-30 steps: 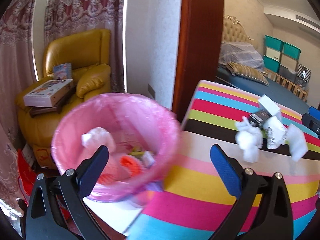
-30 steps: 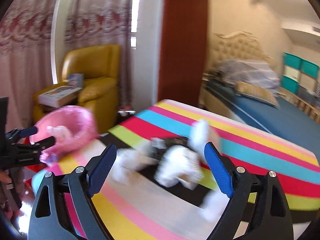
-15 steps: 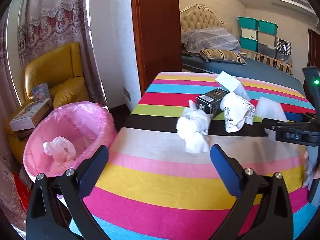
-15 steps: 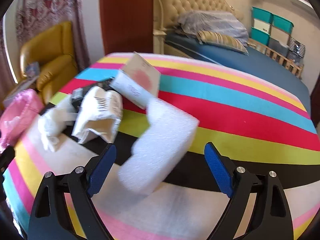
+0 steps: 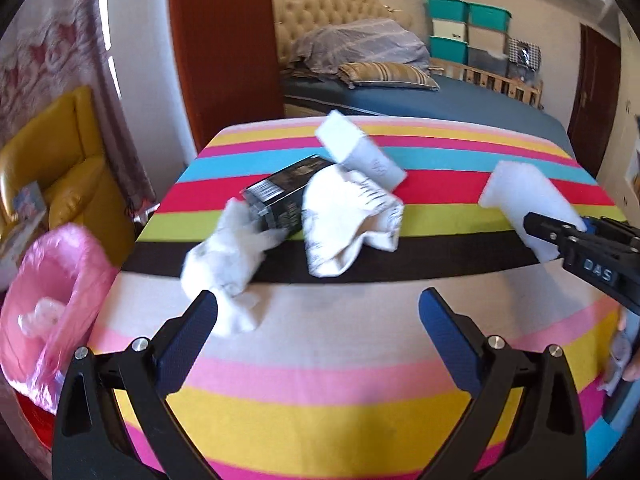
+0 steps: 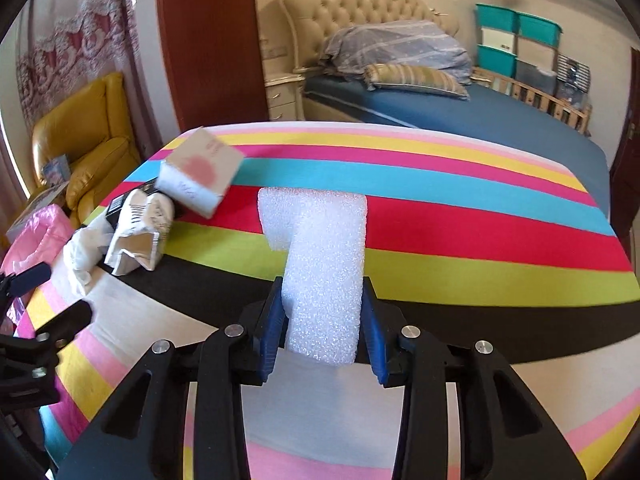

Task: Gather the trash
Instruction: 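Grasp a white foam block with the right tool while the left tool grasps crumpled printed paper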

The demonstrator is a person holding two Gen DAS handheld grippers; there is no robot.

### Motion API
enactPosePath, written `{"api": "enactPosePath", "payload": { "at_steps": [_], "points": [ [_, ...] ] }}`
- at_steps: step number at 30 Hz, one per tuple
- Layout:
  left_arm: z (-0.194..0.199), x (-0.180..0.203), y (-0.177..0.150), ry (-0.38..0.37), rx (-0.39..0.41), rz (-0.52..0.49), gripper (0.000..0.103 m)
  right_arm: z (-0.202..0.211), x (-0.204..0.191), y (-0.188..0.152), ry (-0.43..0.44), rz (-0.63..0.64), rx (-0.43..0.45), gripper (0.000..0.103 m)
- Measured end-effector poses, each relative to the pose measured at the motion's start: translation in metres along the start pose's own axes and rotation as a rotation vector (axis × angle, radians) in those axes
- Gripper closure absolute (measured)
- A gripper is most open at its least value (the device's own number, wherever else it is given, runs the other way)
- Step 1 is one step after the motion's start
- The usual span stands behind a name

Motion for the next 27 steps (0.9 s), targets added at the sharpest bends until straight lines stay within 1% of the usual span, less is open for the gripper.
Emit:
{"api": "enactPosePath", "payload": {
  "at_steps": [5,8,10,12,14,16,18,19,23,26,27],
  "points": [
    [-0.018,0.017,0.024,0.019,0.015,0.009,0.006,0.011,0.021,0.002,-0.009,-0.023,0.035,0.067],
    [-0.028,0.020,0.037,0.047,-0.005,0.003,0.006,0.013,0.027,0.004,0.003,-0.045,0.042,0.067],
    [-0.038,0.021,0.039,0.056,-0.031,0.002,0.006,0.016,0.026,0.003,0.010,-0.048,0.047,0.067],
    [-0.047,0.021,0.041,0.057,-0.056,-0.002,0.011,0.016,0.024,0.003,0.012,-0.037,0.050,0.067],
    [-0.055,0.020,0.039,0.066,-0.081,-0.010,0.013,0.018,0.023,0.002,0.017,-0.027,0.056,0.067],
    [-0.062,0.016,0.037,0.057,-0.116,0.008,0.016,0.018,0.022,0.002,0.021,-0.022,0.057,0.067],
    [-0.064,0.013,0.038,0.053,-0.117,0.025,0.017,0.018,0.023,0.002,0.022,-0.026,0.057,0.067],
    [-0.064,0.011,0.038,0.062,-0.116,0.025,0.017,0.018,0.024,0.003,0.025,-0.027,0.055,0.067],
    [-0.071,0.012,0.039,0.064,-0.136,0.006,0.021,0.018,0.023,0.003,0.036,-0.024,0.051,0.067],
    [-0.075,0.014,0.044,0.064,-0.141,0.011,0.022,0.018,0.024,0.002,0.053,-0.029,0.049,0.067],
    [-0.076,0.014,0.045,0.066,-0.142,0.012,0.023,0.017,0.024,0.002,0.058,-0.033,0.045,0.067]
  ]
}}
Point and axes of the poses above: each gripper's, at about its wrist camera, not at the fingertips, and z roughly against the way its jaws point, x to its right, y to its top, the point moved 5 cm from there along -z, roughly the way its jaws point, and after that the axes turned 12 degrees about -z, right-handed, at the moved point
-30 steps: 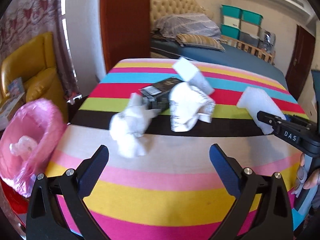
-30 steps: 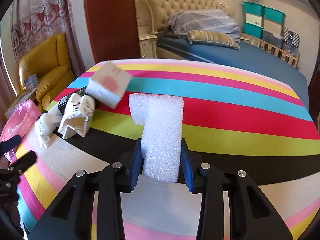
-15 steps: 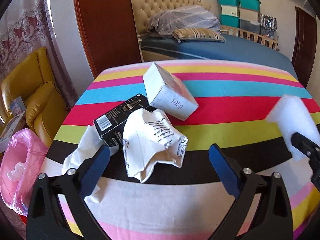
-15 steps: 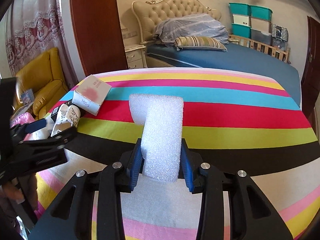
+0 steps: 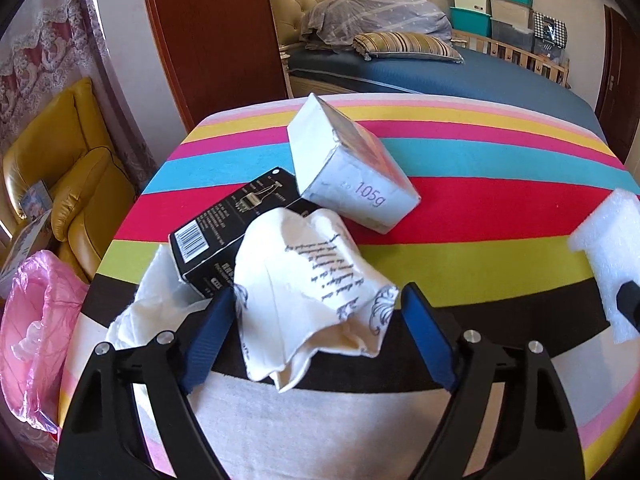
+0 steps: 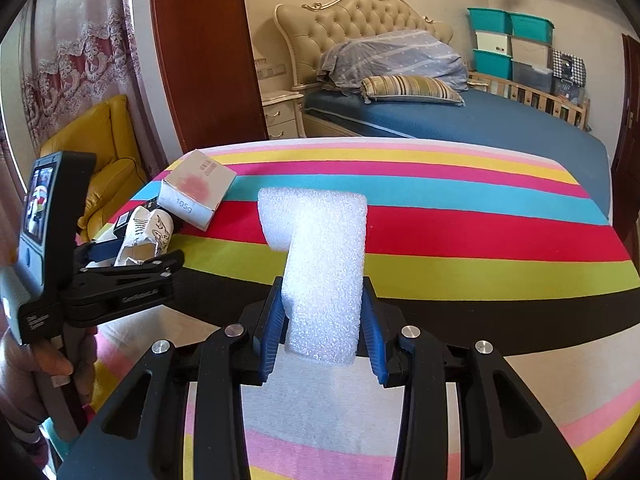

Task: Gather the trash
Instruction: 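Grasp a white foam block with the right tool while the left tool grasps crumpled printed paper, then carry the foam block and paper over the wastebasket and open both tools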

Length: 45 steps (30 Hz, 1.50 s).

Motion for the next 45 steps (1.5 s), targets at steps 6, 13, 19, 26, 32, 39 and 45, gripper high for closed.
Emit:
{"api": "enactPosePath", "payload": {
  "at_steps": [6,13,19,26,32,39,45],
  "points": [
    [-0.006,-0.001,0.004,0.024,-0.024,0.010,0.036,-0.002,-0.002,-0.001,0.013,0.007,-0.021,0.067],
    [0.003,-0.001,0.001,-0.049,0.021,0.018,0.039,-0.001,-0.005,-0.002,0.009,0.020,-0.014,0.067],
    [0.022,0.000,-0.010,-0.055,0.084,-0.007,0.040,-0.005,0.003,0.000,0.014,-0.025,-0.032,0.067],
    [0.050,-0.007,-0.035,-0.088,0.148,0.002,0.039,-0.004,-0.007,-0.001,0.008,0.004,-0.022,0.067],
    [0.068,-0.003,-0.052,-0.109,0.187,-0.024,0.039,-0.002,-0.014,-0.003,-0.022,0.040,-0.008,0.067],
    [0.079,-0.007,-0.051,-0.125,0.254,-0.028,0.039,-0.001,-0.023,-0.006,-0.028,0.087,0.004,0.067],
    [0.086,-0.014,-0.054,-0.111,0.282,-0.034,0.039,0.000,-0.038,-0.006,-0.012,0.103,0.015,0.067]
  ]
}}
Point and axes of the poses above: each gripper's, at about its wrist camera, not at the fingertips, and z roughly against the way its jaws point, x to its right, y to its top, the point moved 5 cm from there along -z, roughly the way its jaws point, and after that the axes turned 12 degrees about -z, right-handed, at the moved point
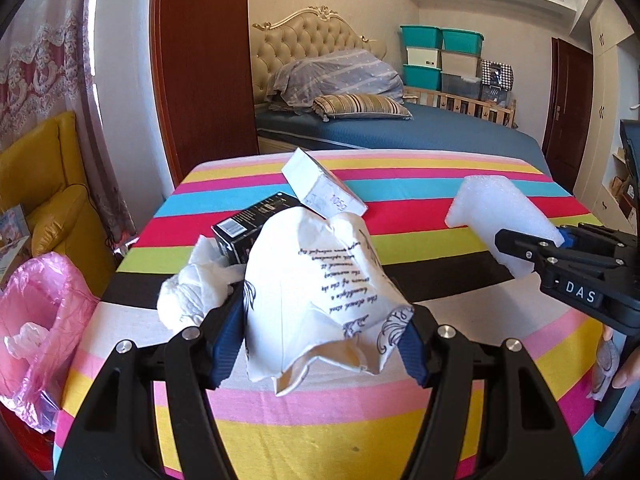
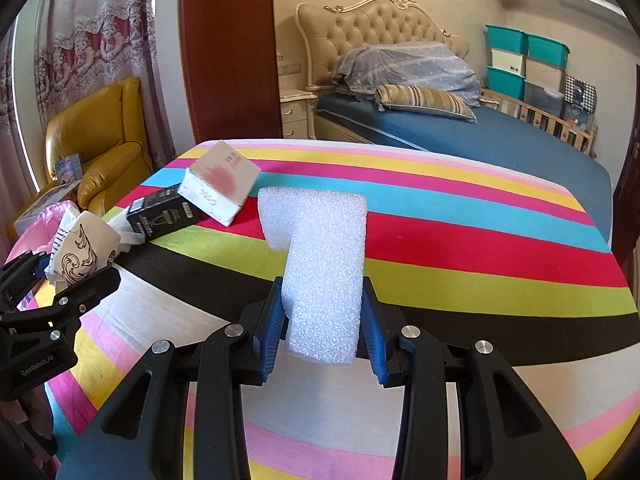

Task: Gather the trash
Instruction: 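Carry the foam block and paper over the wastebasket and open both tools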

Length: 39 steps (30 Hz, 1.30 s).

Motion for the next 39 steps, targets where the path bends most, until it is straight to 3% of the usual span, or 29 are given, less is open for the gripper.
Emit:
{"api": "enactPosePath", "payload": {
  "at_steps": [14,19,30,39],
  "points": [
    [0.023,-0.027,-0.014,0.048,0.018,0.010,0.039,0.015,-0.048,-0.005,0.080,0.067,0.007,0.067],
    [0.039,-0.050,-0.024,0.095,0.015,0.022,0.039,0.014,-0.086,-0.010,0.144,0.131,-0.020,0.067],
    [0.091,-0.163,-0.055,0.275,-0.008,0.102,0.039,0.001,-0.207,-0.019,0.326,0.275,-0.111,0.067],
    [0.113,-0.237,-0.091,0.368,-0.051,0.190,0.039,-0.008,-0.298,-0.027,0.398,0.382,-0.129,0.067]
  ]
}}
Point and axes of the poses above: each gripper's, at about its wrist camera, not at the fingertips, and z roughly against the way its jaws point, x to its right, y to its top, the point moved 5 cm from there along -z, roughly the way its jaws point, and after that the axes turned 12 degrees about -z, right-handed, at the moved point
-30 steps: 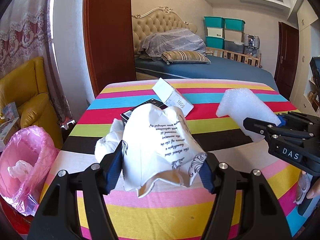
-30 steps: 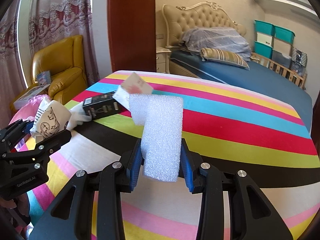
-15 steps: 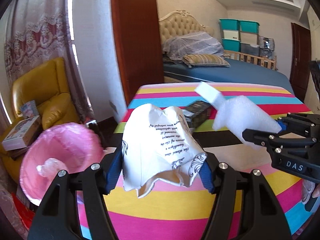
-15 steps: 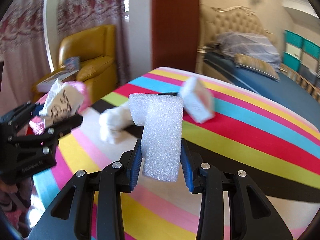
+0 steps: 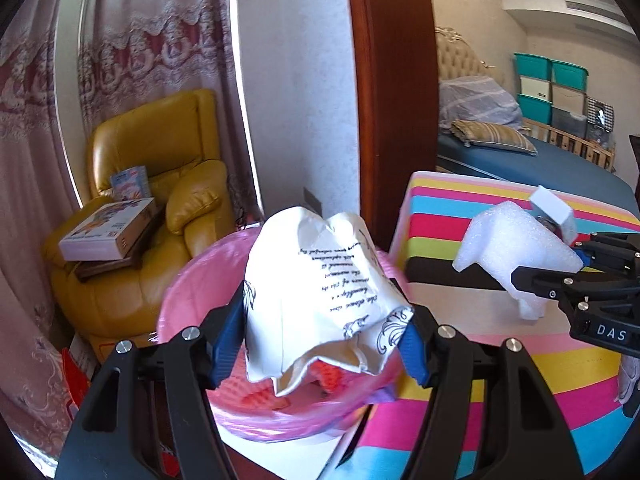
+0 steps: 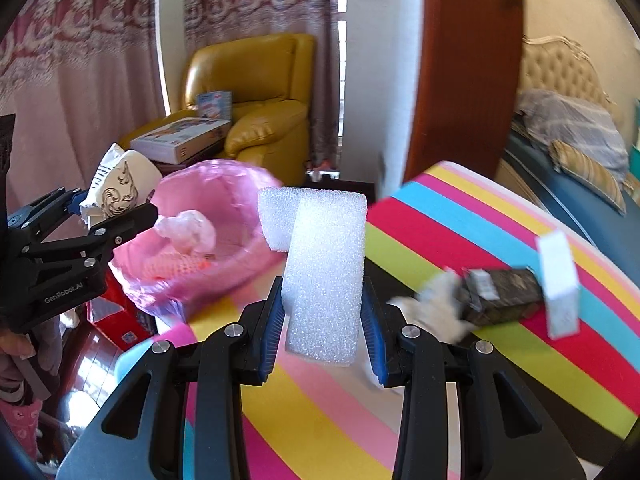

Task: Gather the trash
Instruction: 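Carry the foam block and paper over the wastebasket and open both tools, then move both tools back over the table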

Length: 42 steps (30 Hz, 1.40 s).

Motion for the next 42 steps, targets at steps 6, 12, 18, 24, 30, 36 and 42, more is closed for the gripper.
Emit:
{"api": "enactPosePath", "payload": {
  "at_steps": [6,12,18,24,30,36,42],
  "points": [
    [-0.010,-0.034,-0.011,0.024,-0.032,0.050,0.039,-0.019,-0.038,0.019,0.037,0.059,0.000,0.067],
    [-0.029,-0.069,-0.014,0.027,-0.057,0.129,0.039,-0.038,-0.065,0.029,0.066,0.091,-0.020,0.067],
    [-0.043,-0.090,-0.010,0.033,-0.062,0.177,0.038,-0.054,-0.091,0.039,0.102,0.117,-0.021,0.063],
    [-0.043,-0.104,-0.012,0.126,-0.062,0.221,0.009,-0.040,-0.083,0.032,0.135,0.107,0.026,0.025],
    [-0.042,-0.066,-0.015,0.120,-0.075,0.119,0.005,-0.017,-0.032,0.021,0.058,0.055,0.064,0.025],
    [-0.048,-0.003,-0.006,0.011,-0.077,0.046,0.005,0.006,0.041,0.017,-0.006,-0.072,0.101,0.025],
    [-0.052,0.063,0.004,-0.062,-0.074,-0.073,0.005,0.032,0.108,0.009,-0.078,-0.184,0.149,0.024]
  ]
}}
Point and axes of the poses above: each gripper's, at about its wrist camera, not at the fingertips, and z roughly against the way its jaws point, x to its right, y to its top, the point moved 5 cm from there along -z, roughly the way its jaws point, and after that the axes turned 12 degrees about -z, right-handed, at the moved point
